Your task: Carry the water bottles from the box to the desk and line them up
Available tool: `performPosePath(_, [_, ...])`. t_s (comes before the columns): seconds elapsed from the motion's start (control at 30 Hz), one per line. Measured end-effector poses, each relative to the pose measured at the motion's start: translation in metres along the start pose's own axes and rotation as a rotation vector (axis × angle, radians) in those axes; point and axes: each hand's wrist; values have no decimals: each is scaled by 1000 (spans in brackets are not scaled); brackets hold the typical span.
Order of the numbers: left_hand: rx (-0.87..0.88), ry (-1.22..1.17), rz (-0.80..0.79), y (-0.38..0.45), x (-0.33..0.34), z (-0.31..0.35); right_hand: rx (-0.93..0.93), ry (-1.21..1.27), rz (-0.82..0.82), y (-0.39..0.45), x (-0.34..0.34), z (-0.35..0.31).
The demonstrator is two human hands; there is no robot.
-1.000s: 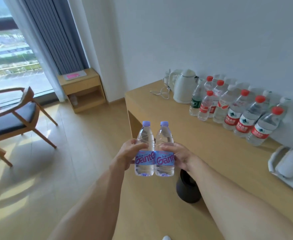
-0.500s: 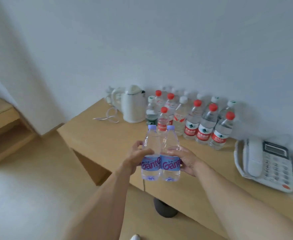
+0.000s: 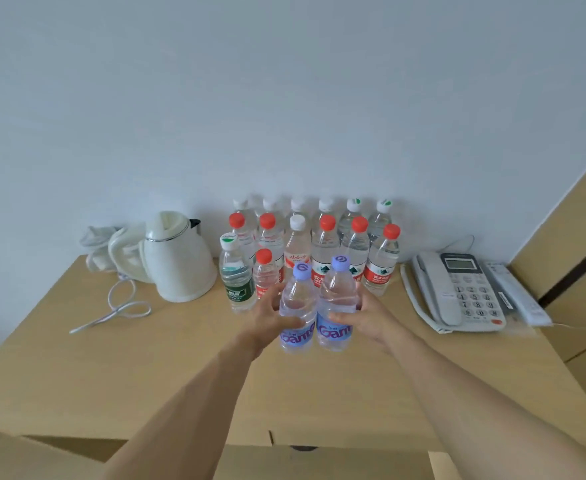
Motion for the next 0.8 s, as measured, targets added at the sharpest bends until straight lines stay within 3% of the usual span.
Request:
performPosePath(0.27, [99,280,94,12,-2,-4,-97,-359,63,13,5,8])
performPosePath(0.5, [144,386,129,8,7,-2,-103,-401,64,10,4,20])
performPosePath(0.6, [283,450,226,1,7,5,-122,-405,68,10,4,13])
performPosePath(0.8, [545,921,418,-9,11,27,-257,-505,101,15,5,-3])
Point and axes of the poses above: each hand's wrist, its own y-axis towards the middle knuckle, its own x-axis out of the palm, z = x × y, and after that the axes turned 8 degrees about -x, right-handed
